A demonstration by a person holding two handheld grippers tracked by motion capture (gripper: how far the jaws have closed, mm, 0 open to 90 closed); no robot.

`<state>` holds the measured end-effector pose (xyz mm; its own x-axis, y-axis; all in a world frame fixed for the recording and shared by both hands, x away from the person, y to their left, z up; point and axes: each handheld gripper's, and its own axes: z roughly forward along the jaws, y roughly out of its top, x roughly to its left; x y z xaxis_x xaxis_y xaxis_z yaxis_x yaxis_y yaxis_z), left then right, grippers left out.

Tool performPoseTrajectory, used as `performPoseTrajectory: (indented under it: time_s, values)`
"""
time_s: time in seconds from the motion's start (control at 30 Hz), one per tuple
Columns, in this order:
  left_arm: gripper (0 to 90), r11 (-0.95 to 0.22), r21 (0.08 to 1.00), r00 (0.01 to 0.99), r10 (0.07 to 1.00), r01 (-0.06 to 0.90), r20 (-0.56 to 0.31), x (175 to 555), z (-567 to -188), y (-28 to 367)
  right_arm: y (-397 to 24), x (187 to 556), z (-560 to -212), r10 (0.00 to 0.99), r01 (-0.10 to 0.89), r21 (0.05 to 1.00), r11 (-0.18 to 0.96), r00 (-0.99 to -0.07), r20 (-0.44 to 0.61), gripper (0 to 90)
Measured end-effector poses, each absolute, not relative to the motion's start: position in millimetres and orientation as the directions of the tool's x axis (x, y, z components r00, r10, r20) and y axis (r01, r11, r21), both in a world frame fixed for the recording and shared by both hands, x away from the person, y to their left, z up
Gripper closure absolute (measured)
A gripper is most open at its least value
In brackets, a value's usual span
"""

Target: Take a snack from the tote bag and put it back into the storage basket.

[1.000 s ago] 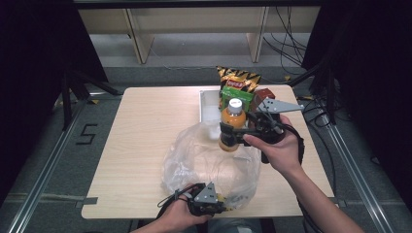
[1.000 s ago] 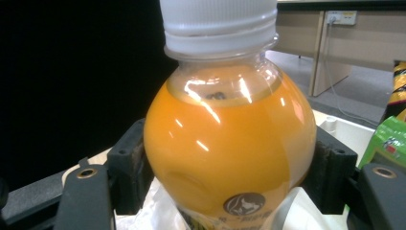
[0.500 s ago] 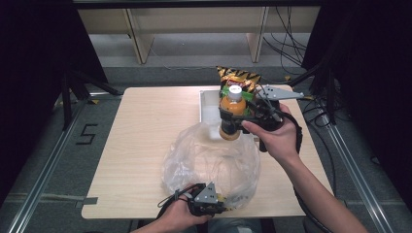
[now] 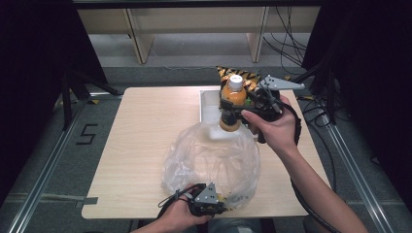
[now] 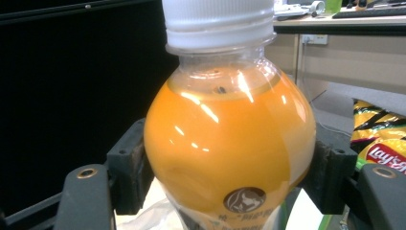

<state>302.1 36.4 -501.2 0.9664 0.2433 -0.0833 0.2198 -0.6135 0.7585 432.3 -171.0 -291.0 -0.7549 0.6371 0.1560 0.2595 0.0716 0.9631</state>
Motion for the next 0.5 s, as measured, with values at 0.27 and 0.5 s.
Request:
performPoseTrajectory:
  time_s: [0.27, 0.5]
  values:
    - [81.5, -0.608, 0.763, 0.966, 0.242, 0.220, -0.086, 302, -502, 36, -171, 444, -289, 0.667, 0.266, 0.961, 0.074, -0.730, 0.151, 31.1]
    - [81.3, -0.615, 0.757, 0.967, 0.240, 0.219, -0.084, 302, -501, 36, -170, 457, -294, 0.690, 0.268, 0.960, 0.078, -0.710, 0.142, 31.1]
